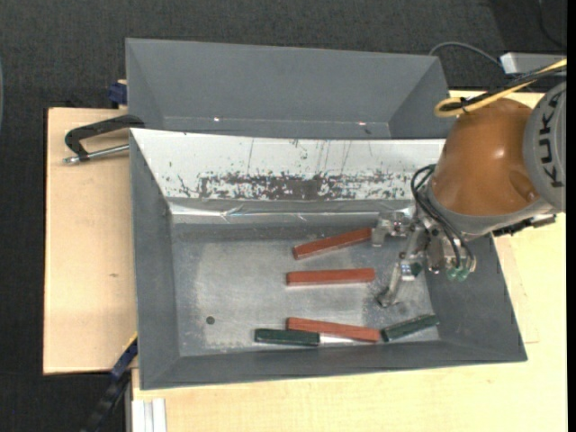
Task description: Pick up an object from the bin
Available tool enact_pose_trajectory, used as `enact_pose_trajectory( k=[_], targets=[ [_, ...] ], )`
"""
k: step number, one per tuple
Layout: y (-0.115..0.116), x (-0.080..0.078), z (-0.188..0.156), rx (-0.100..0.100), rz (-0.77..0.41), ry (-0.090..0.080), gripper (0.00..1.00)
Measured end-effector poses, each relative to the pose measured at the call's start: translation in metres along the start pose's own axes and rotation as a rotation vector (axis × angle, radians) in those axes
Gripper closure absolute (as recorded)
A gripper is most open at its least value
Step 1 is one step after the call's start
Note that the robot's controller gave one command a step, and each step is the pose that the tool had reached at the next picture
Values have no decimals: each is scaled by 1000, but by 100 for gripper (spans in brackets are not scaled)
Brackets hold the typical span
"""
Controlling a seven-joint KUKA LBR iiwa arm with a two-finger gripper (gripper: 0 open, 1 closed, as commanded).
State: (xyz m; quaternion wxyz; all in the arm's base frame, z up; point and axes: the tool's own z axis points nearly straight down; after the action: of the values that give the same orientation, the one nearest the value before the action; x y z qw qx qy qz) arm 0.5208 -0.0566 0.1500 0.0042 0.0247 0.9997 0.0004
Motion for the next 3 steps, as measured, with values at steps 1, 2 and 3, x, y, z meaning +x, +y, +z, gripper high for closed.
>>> enact_pose_trajectory(
  k=[1, 2, 3],
  targets=[
    [-2, -20, 60, 0, -36, 3, 0],
    [74, 15, 79, -2, -378, 6, 100],
    [74, 15, 79, -2, -378, 6, 100]
  ],
)
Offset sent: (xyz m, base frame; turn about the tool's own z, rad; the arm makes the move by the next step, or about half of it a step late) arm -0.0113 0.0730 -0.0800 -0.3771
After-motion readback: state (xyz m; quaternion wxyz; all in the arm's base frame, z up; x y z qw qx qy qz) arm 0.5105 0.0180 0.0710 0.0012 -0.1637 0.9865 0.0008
